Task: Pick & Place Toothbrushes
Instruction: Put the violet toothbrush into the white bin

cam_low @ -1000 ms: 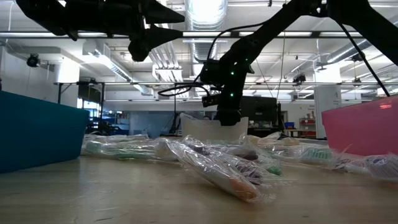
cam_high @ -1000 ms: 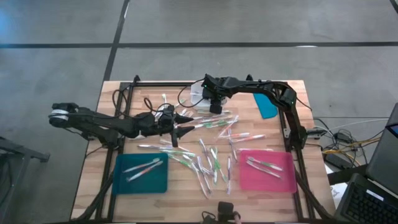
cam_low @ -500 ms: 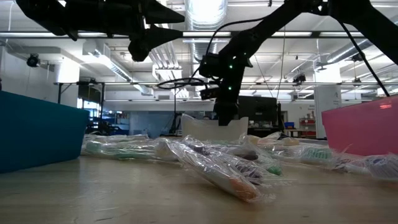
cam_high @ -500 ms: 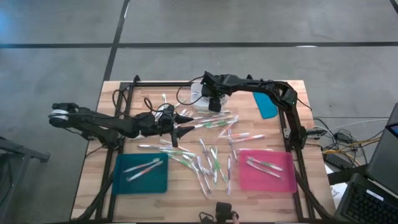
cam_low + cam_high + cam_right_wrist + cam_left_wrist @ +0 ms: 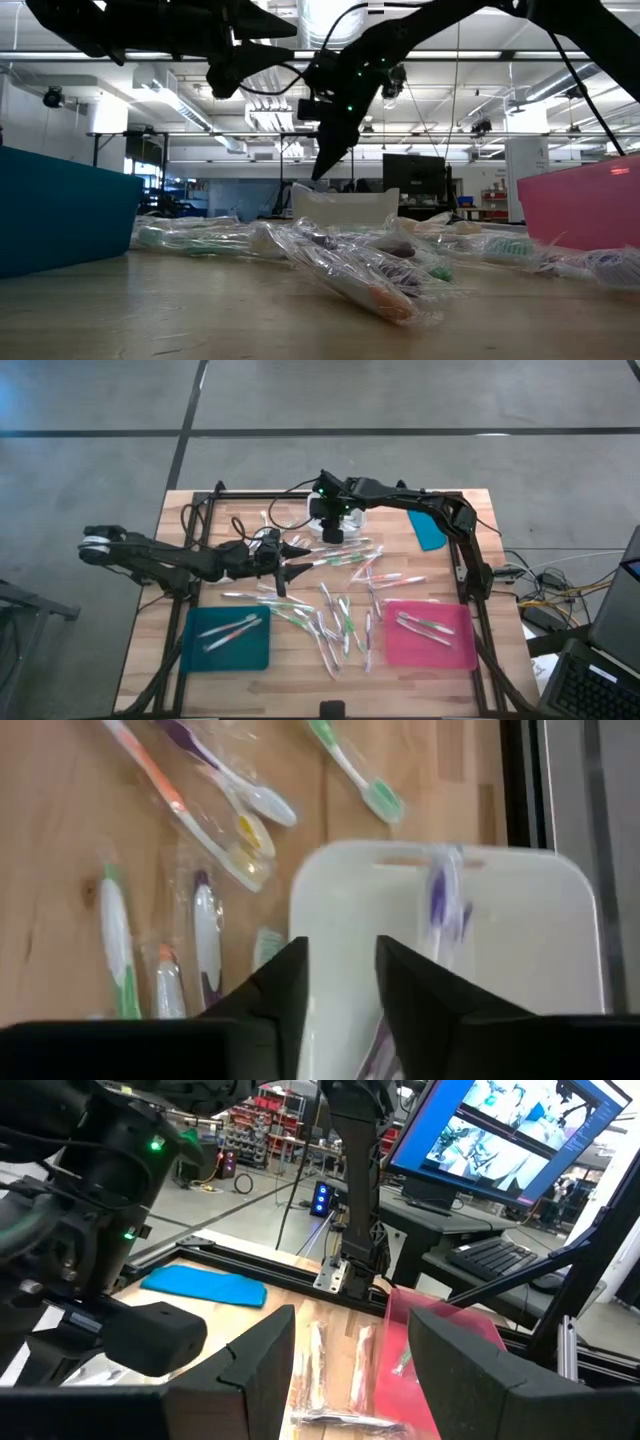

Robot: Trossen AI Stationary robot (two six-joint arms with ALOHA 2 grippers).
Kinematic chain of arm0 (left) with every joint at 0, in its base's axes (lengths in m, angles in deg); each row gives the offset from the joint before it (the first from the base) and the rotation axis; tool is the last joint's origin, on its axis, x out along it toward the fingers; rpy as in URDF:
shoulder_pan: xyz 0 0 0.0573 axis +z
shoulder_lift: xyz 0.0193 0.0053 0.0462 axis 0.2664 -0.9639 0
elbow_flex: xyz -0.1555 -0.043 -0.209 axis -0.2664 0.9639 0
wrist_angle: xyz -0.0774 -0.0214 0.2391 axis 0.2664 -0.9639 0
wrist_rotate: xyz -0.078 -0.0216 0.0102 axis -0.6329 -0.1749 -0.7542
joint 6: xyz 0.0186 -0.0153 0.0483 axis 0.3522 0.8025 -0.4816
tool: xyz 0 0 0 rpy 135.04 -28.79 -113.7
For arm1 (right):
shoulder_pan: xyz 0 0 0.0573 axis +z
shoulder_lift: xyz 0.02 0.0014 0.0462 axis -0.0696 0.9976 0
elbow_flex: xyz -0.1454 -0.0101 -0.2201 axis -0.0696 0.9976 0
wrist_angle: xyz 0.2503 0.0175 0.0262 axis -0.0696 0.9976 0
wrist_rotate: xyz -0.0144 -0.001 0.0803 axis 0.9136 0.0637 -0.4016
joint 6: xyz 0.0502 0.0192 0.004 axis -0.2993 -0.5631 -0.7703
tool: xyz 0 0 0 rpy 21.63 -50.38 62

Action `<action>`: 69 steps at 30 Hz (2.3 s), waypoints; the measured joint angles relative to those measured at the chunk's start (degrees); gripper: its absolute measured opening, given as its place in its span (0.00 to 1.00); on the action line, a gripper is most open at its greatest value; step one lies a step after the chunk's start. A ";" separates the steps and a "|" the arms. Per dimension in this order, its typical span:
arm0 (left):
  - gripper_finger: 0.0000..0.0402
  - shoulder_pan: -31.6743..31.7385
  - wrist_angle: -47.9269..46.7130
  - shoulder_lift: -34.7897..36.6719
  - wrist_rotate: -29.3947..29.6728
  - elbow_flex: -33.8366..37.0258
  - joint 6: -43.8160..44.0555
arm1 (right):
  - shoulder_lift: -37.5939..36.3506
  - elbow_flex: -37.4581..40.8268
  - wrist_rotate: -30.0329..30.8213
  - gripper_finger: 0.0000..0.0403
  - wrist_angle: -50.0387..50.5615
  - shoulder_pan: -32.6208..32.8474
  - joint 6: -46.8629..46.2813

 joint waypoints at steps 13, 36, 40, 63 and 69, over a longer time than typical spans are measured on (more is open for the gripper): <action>0.50 -0.04 0.00 0.00 0.02 0.00 -0.02 | 2.60 0.24 -2.43 0.02 -6.35 0.78 1.92; 0.50 0.20 -0.04 0.04 0.04 0.00 -0.04 | 2.60 2.46 -2.19 0.02 -14.08 -3.09 -0.87; 0.50 0.24 -0.04 0.04 0.04 0.00 -0.04 | 2.60 3.07 -2.13 0.02 -16.82 -3.75 -2.27; 0.50 0.27 -0.09 0.04 0.04 0.00 -0.04 | 4.30 4.26 0.36 0.02 -17.81 -5.46 -2.84; 0.50 0.29 -0.33 0.04 0.03 0.00 -0.24 | 6.99 3.34 6.25 0.02 -15.33 -6.56 -4.42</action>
